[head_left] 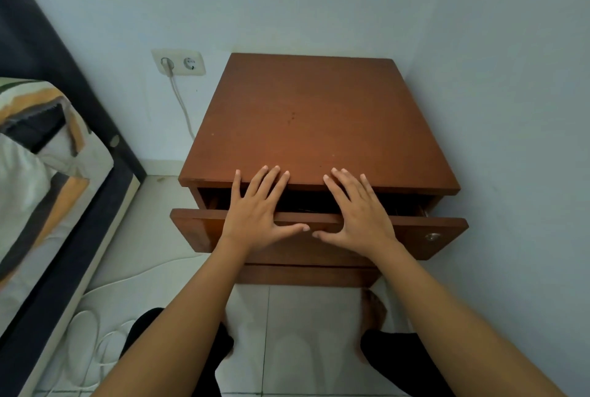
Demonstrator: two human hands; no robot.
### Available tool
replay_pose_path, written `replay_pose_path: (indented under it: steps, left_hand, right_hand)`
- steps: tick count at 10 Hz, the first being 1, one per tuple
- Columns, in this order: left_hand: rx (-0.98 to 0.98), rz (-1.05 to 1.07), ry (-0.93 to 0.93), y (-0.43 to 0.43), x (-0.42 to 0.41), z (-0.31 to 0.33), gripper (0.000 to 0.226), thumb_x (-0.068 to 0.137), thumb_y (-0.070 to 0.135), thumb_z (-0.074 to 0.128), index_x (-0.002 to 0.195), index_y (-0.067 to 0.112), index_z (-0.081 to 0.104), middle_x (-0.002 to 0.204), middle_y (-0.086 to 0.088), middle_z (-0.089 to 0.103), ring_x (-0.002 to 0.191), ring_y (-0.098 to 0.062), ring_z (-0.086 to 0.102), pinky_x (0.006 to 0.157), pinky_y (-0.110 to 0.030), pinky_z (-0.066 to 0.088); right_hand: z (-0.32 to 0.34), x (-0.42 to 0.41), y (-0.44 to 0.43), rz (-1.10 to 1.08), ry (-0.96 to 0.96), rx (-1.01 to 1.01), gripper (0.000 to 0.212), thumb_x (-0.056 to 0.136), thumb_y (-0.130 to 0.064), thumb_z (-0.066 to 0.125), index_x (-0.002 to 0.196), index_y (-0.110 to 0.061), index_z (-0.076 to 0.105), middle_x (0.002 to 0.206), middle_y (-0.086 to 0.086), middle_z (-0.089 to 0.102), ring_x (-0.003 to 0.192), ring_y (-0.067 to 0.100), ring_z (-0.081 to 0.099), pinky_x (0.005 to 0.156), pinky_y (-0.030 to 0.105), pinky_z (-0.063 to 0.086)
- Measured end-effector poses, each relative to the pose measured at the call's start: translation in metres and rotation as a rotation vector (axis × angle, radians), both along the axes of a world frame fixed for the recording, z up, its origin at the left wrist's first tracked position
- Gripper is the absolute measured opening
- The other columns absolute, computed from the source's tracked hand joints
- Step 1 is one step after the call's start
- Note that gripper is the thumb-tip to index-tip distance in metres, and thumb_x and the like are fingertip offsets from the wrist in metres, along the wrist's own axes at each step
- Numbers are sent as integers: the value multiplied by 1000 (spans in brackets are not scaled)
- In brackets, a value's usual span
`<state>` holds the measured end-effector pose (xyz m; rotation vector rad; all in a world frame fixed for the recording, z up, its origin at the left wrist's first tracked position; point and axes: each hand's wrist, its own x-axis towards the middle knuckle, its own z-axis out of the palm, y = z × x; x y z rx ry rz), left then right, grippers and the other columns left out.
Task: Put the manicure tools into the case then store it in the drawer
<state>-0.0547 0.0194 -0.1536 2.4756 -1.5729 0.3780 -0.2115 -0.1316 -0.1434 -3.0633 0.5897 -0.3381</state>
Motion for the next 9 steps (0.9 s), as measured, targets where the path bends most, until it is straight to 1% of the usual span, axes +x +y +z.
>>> replay_pose_path:
  steps: [1,2,3,4,5,6,7,8,9]
  left_hand:
    - [-131,14,-15,-9,5,-9,85,76,79,36,136,20,44,140,-7,49,133,-25,37,111,-54,21]
    - [-275,55,-43,-19,6,-22,74,76,72,51,127,19,50,131,-8,55,126,-23,38,108,-51,21]
    - [-382,89,-103,-29,7,-35,64,77,64,59,122,20,49,127,-8,54,122,-24,40,108,-51,21]
    - [-420,112,-153,-34,10,-41,59,79,61,58,120,20,48,127,-4,42,121,-24,40,108,-49,20]
    - [-385,122,-168,-33,9,-40,58,80,60,57,120,19,49,125,-5,42,121,-25,39,107,-50,20]
    - [-301,147,-114,-31,4,-30,58,80,59,56,120,18,48,122,-10,54,121,-26,37,107,-51,18]
    - [-151,147,10,-25,-3,-11,64,82,63,48,128,19,45,130,-11,52,129,-27,36,110,-52,13]
    - [27,108,128,-11,-10,12,76,84,68,39,144,22,30,150,-6,32,142,-24,20,115,-50,4]
    - [154,80,278,-2,-18,34,81,85,66,40,149,23,16,158,-2,14,146,-21,6,116,-45,5]
  right_hand:
    - [-6,8,-9,-24,-104,-11,87,69,-69,58,139,-24,32,146,4,39,137,22,32,115,38,14]
    - [-19,15,-12,-57,-251,-18,72,69,-60,64,129,-26,43,135,4,49,128,22,39,109,40,28]
    - [-28,24,-13,-112,-390,-41,60,69,-51,69,119,-26,49,125,5,55,118,21,42,99,38,31]
    - [-33,29,-13,-139,-446,-81,54,69,-46,71,115,-25,50,120,4,57,113,21,42,94,38,32]
    - [-33,28,-14,-142,-418,-98,54,70,-47,70,115,-26,49,119,4,57,113,21,42,95,37,31]
    - [-23,27,-7,-188,-342,-49,55,69,-44,72,115,-27,49,119,4,57,113,25,49,96,42,39]
    - [-10,25,2,-194,-268,28,57,68,-34,76,117,-23,50,121,6,56,116,28,51,102,44,38]
    - [10,18,13,-180,-159,103,61,74,-29,73,128,-22,45,131,7,49,126,27,43,110,42,31]
    - [21,8,23,-199,-73,165,66,80,-29,69,137,-22,36,140,5,40,132,24,35,110,38,32]
